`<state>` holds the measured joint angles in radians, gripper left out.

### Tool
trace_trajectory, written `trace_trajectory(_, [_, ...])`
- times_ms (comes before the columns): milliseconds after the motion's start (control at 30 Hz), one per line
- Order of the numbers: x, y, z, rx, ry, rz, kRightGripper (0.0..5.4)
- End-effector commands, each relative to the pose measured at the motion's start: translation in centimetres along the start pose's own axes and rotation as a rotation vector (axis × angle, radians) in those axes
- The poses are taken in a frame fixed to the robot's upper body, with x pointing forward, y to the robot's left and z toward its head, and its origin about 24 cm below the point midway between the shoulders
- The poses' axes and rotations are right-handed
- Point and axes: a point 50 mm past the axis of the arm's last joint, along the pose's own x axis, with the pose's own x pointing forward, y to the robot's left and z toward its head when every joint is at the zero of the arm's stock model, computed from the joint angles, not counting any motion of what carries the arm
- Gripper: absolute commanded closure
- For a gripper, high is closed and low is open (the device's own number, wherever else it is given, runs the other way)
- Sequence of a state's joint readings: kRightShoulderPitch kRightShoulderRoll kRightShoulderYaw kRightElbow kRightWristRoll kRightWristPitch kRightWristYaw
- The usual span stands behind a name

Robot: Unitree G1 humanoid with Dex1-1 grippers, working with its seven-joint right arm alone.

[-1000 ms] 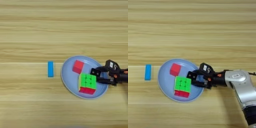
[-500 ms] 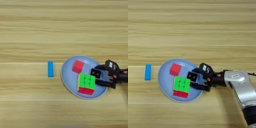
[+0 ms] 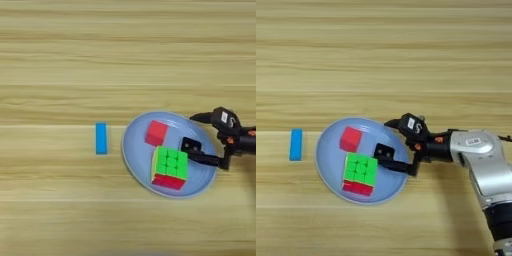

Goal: Move the objects on the table

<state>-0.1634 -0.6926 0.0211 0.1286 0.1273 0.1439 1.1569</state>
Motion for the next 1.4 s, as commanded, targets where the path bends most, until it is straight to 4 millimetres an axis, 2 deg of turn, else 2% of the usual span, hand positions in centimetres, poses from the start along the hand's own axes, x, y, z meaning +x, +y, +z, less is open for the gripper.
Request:
trace_trajectory(33, [-1.4, -2.3, 3.6, -0.128, -0.081, -0.117, 0.03])
trace_trajectory(300, [-1.8, -2.9, 6.1, -0.163, -0.208, -0.155, 0.03])
trace_trajectory(600, [-0.9, -2.5, 9.6, -0.212, -0.334, -0.125, 0.03])
trace_trajectory(1000, [3.3, -1.2, 13.0, -0.227, -0.366, -0.028, 0.03])
trace_trajectory(1267, [6.4, 0.1, 13.7, -0.212, -0.302, 0.043, 0.03])
trace_trajectory(1400, [7.3, 0.2, 14.2, -0.212, -0.253, 0.052, 0.03])
